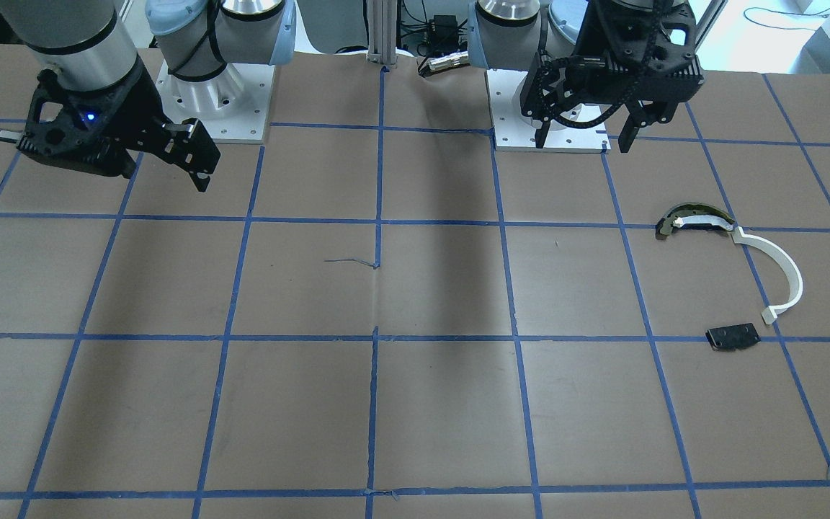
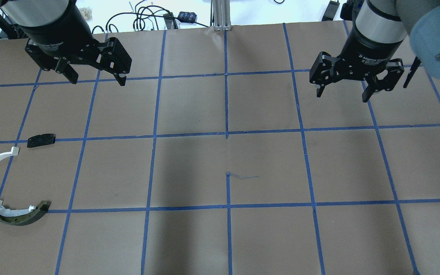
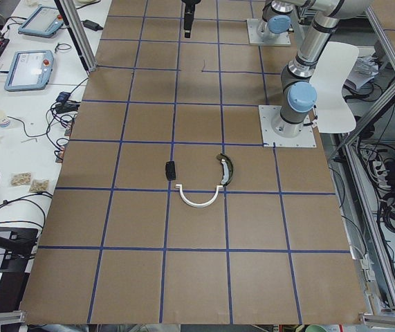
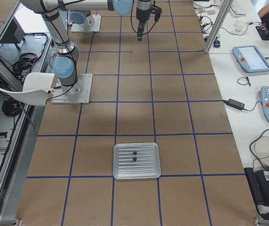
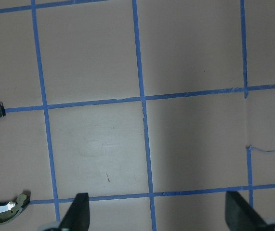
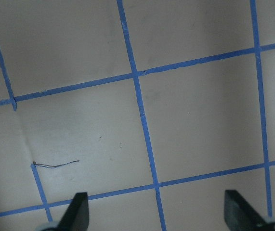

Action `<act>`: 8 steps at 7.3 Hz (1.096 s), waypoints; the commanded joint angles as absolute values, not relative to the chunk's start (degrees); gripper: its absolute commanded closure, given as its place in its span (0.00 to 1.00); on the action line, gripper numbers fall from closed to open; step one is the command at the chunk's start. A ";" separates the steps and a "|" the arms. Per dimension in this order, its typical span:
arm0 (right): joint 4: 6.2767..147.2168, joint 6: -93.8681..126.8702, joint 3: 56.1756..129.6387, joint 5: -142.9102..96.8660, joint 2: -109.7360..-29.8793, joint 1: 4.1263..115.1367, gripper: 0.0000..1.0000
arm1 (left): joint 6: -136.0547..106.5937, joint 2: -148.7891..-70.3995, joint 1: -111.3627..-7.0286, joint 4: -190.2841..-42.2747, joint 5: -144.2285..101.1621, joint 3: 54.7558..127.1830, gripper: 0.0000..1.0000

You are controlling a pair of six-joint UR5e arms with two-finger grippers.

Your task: Place bearing gear from tray to pile

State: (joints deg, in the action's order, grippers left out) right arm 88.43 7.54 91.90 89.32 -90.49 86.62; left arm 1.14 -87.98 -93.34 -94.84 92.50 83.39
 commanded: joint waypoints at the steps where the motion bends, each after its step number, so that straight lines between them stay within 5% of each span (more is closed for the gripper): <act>1: 88.33 -7.19 91.93 89.12 -89.82 76.08 0.00 | 1.14 -87.98 -93.34 -94.83 92.46 83.41 0.00; 6: 89.30 -52.90 92.90 89.74 -85.27 51.46 0.00 | 1.14 -87.98 -93.34 -94.83 92.46 83.41 0.00; 8: 99.69 -66.71 92.99 90.87 -79.48 45.47 0.00 | 1.14 -87.98 -93.34 -94.83 92.46 83.41 0.00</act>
